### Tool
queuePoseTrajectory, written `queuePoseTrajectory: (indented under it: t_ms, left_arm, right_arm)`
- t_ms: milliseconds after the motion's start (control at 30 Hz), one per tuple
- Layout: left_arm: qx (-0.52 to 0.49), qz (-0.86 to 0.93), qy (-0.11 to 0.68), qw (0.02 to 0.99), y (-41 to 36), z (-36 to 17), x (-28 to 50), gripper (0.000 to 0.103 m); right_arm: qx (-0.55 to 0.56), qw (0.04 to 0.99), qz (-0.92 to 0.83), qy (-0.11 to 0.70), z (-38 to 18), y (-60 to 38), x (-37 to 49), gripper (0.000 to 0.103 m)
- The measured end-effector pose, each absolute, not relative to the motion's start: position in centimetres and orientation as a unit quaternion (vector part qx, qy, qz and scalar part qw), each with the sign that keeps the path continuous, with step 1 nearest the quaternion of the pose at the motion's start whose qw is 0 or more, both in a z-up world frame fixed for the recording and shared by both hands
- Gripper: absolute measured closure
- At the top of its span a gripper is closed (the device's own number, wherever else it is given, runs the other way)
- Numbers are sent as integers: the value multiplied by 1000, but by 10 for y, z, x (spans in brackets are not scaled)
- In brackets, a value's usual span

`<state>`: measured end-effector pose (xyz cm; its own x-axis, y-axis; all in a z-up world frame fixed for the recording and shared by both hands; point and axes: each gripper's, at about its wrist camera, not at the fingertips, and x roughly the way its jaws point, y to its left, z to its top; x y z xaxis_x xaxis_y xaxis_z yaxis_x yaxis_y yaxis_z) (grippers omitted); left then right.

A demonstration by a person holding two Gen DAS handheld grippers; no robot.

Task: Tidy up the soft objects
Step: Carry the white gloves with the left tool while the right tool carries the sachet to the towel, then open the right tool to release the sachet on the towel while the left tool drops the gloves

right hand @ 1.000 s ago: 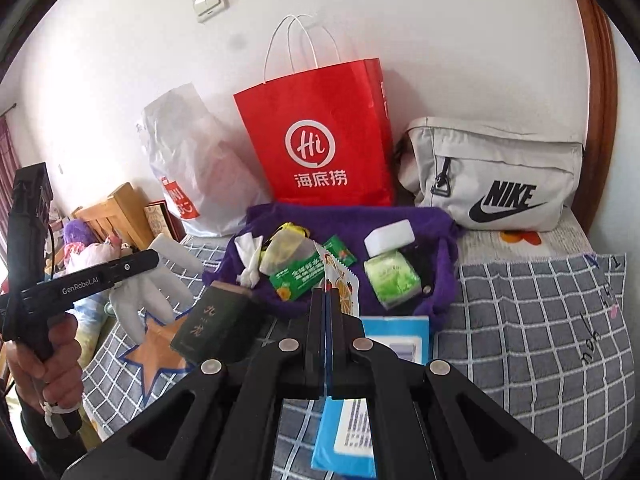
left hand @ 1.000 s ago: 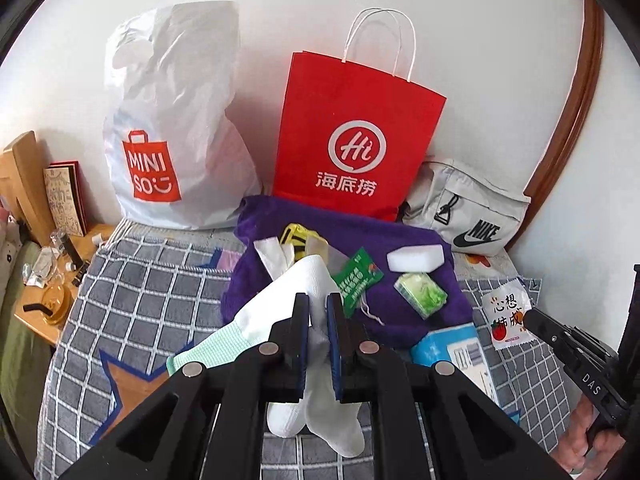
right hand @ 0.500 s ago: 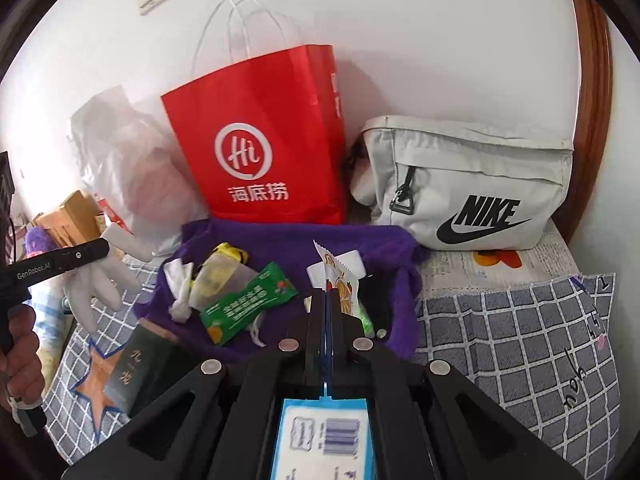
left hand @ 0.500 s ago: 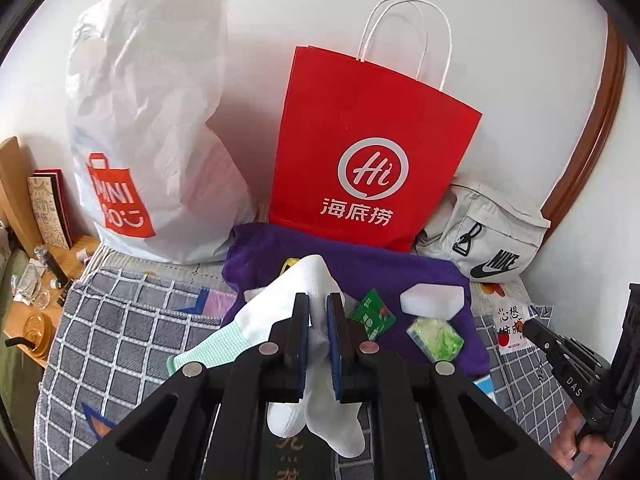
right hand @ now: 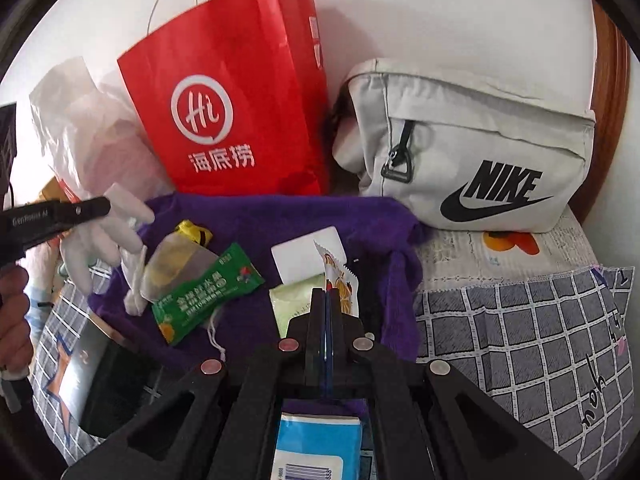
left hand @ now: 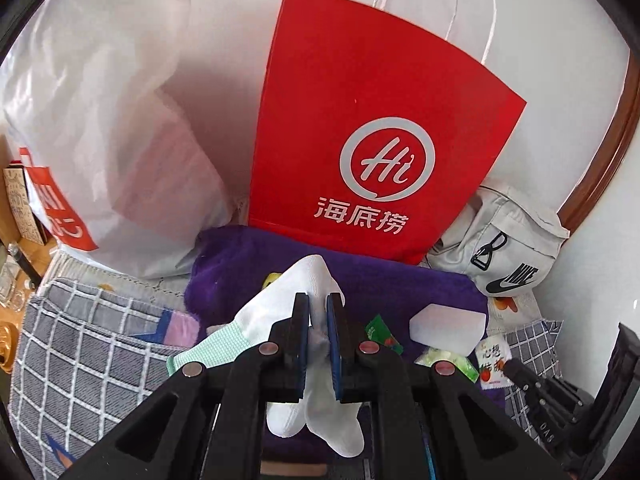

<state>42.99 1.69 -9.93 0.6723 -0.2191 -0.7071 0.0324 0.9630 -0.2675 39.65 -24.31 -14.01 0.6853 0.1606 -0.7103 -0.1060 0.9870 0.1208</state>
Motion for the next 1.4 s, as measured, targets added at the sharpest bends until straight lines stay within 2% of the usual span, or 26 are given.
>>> queuePoseTrajectory:
  t_ms: [833,900,967,1033,1167,1233,1400]
  left_arm:
    - [-136,-100,445,879,9,-140,465,92]
    - [-136,-101,449,877,9,-142,466,91]
    - [-136,-100,455,874,8,-143,467,87]
    - [-134,-95,461,872,9,-145,469,78]
    - [-133,-80,463,873,13,-144,469,65]
    - [-132,-76,461,874,16,-142,467,48]
    - [-112,-60,456,881,18,-133,456,41]
  right_arm:
    - [51,892,117,434,-171,-239,414,98]
    - [50,891,119,434,-169,-240,413,94]
    - [49,892,122,433,-168,-240,413,81]
    - [45,894,120,429,-164,-241,412,62]
    - [48,902,118,413,-153,-243,405,57]
    - [53,902,120,412,-149,-244,404,56]
    - [59,906,123,400,-136,-243,395,49]
